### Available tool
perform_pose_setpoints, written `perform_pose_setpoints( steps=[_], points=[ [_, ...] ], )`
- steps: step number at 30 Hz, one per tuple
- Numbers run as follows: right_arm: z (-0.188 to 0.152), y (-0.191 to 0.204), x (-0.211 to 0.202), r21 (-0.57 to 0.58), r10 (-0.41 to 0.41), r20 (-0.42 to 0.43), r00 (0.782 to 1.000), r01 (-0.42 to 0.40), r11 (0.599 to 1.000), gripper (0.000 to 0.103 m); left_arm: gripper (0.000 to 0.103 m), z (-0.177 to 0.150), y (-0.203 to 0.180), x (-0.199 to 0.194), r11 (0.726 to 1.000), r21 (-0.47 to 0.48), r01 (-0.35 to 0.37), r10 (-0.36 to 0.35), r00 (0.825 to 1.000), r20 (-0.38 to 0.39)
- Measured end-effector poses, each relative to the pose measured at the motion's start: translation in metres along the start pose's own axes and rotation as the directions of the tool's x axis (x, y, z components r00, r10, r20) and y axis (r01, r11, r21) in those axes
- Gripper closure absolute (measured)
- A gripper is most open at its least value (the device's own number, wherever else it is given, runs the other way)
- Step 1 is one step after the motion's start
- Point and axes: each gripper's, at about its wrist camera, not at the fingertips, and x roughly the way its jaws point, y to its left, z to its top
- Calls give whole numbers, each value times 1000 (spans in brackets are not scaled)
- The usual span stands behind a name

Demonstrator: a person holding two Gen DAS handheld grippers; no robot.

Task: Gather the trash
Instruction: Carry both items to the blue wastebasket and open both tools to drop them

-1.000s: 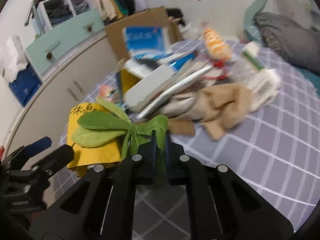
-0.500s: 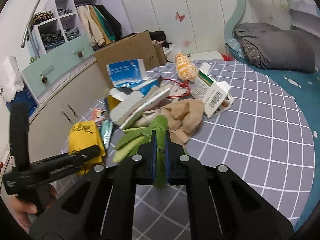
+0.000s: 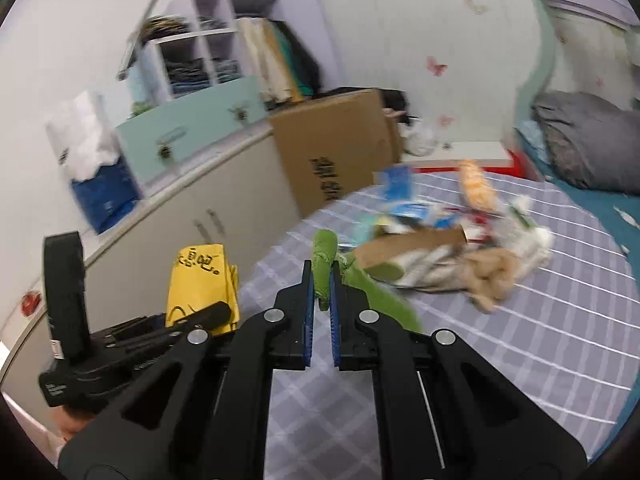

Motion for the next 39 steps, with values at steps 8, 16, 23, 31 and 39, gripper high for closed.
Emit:
perform_pose_setpoints(
  steps=[8,16,23,31,39],
  points=[
    [-7,107,65,-111,168,-120,978,-182,977,96,60,-7,113,-26,980,-88,-177,179,984,10],
    [-55,197,181,-185,190,-342,920,-265,946,96,60,-29,238,8,920,-215,-329,301,942,-151],
    [-110,247,281,-255,138,-462,876,-280,925,95,59,-49,312,54,870,-250,-426,354,891,-285],
    [-156,239,344,-211,92,-554,827,-246,946,44,58,-65,351,92,851,-272,-450,336,864,-375],
    [-161,221,348,-213,32,-528,848,-169,962,38,57,-67,351,118,865,-248,-437,319,859,-400]
  ],
)
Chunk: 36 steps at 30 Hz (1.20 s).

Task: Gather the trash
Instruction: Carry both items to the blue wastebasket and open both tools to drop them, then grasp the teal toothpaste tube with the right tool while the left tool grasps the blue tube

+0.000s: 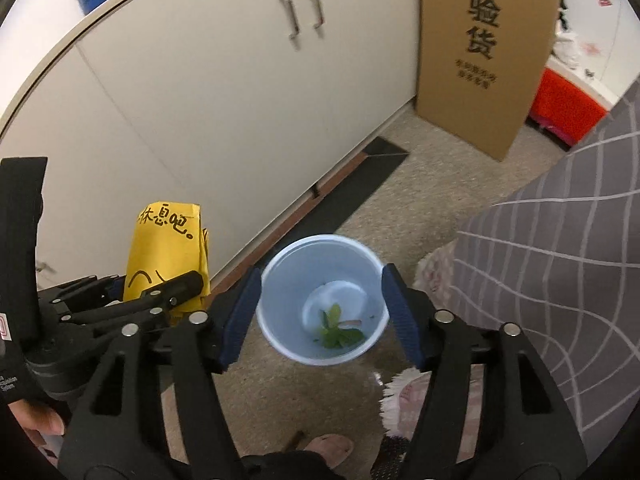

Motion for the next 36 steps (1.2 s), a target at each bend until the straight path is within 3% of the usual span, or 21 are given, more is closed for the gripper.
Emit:
perform_pose_setpoints(
  steps=[10,13,14,19,26,33,36],
  points=[
    [7,-23,-31,98,-37,120,992,25,995,33,54,16,-26,-3,998,60,32,-33,999,14],
    [7,-31,-38,146,0,124,992,-18,989,31,25,19,-29,-9,998,54,43,-46,998,51],
    [7,-33,-41,154,4,129,992,-24,988,31,24,18,-28,-12,998,43,37,-40,997,70],
    [4,-29,-57,150,0,152,988,-23,988,31,24,14,-27,-25,1000,22,14,-16,997,81],
    [0,-24,-83,143,19,180,984,-45,989,30,24,1,-20,-71,1000,0,-17,16,988,154],
    [-2,-19,-137,131,51,267,962,-89,987,29,23,-11,-17,-137,999,-34,-29,37,963,267],
    [-8,-21,-163,129,55,310,949,-99,987,28,22,-16,-28,-171,999,-42,-27,40,942,333]
  ],
)
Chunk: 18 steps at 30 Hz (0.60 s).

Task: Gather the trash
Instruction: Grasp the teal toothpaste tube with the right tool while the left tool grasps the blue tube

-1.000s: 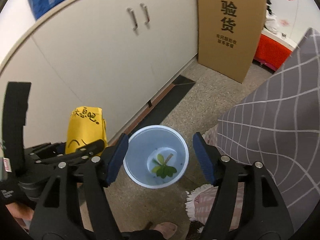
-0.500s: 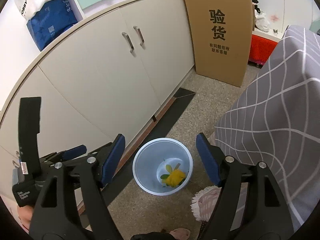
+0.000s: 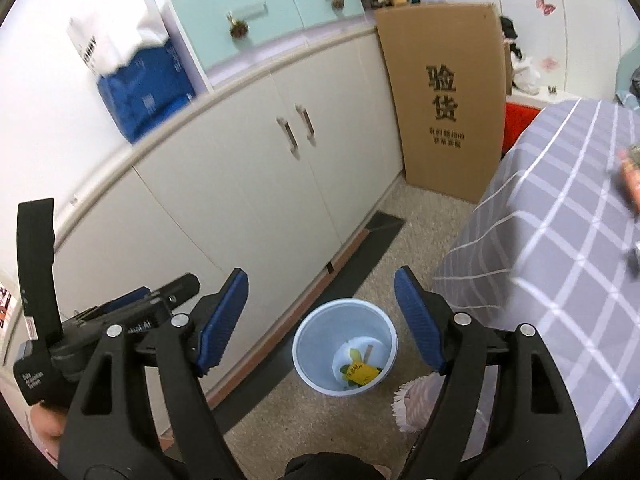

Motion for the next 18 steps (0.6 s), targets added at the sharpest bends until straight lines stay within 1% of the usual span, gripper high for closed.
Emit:
perform_pose_setpoints(
  steps=[3,6,9,11,13,15,17,18],
  points=[
    [2,-6,-30,10,3,47,999,-3,1000,27,20,2,-17,-26,1000,8,24,-25,999,46],
    [3,-23,-61,30,-18,89,996,15,999,27,19,0,-53,-51,996,65,59,-65,994,87],
    [2,-48,-89,64,-51,121,991,44,997,27,19,-6,-89,-62,988,125,91,-103,990,95],
    [1,-74,-112,102,-90,140,986,76,992,27,19,-11,-120,-69,976,181,120,-139,986,92],
    [0,-97,-130,133,-130,154,980,110,985,27,19,-18,-152,-72,957,248,149,-175,981,85],
    [-1,-121,-144,169,-172,156,973,145,975,27,19,-24,-184,-70,929,321,183,-210,976,51],
    [-2,-149,-153,212,-191,134,972,160,964,27,19,-29,-204,-64,912,352,211,-229,973,10],
    [-4,-159,-155,228,-204,126,971,172,958,27,19,-32,-211,-62,909,357,217,-233,972,3]
  ],
)
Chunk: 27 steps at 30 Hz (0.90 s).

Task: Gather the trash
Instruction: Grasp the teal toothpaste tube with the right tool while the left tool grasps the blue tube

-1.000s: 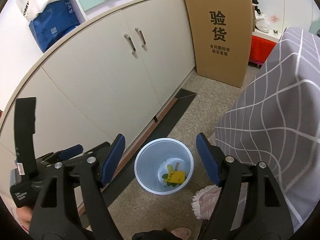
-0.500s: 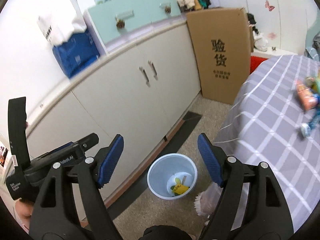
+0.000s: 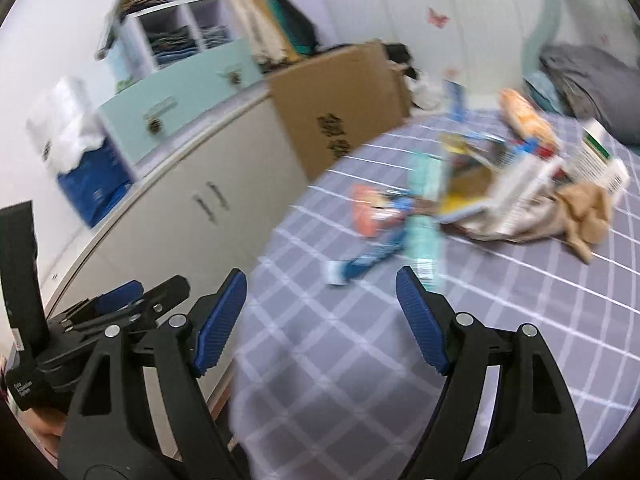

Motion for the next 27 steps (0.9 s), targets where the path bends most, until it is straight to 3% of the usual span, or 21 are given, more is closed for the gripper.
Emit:
perform_pose_setpoints(
  steps=[4,9,12,14,17,22,27],
  points=[
    [6,-34,16,33,-72,-44,996,73,997,43,19,4,-26,18,1000,25,10,-9,999,-31],
    [15,-56,44,28,-94,-131,987,98,995,46,19,5,-42,28,997,71,-1,5,999,-46],
    [21,-57,55,13,-89,-161,983,92,996,55,19,5,-48,31,996,92,8,-3,999,-51],
    [25,-58,61,1,-99,-168,981,101,995,70,19,7,-52,35,995,101,17,-11,998,-54],
    [29,-63,66,7,-68,-191,979,70,998,82,19,9,-64,40,991,131,43,-35,998,-60],
    [27,-73,58,-5,-52,-193,980,52,999,83,19,13,-94,53,972,205,117,-104,992,-73],
    [21,-81,45,-9,-52,-189,981,52,999,83,19,14,-120,76,952,274,137,-112,988,-102]
  ],
)
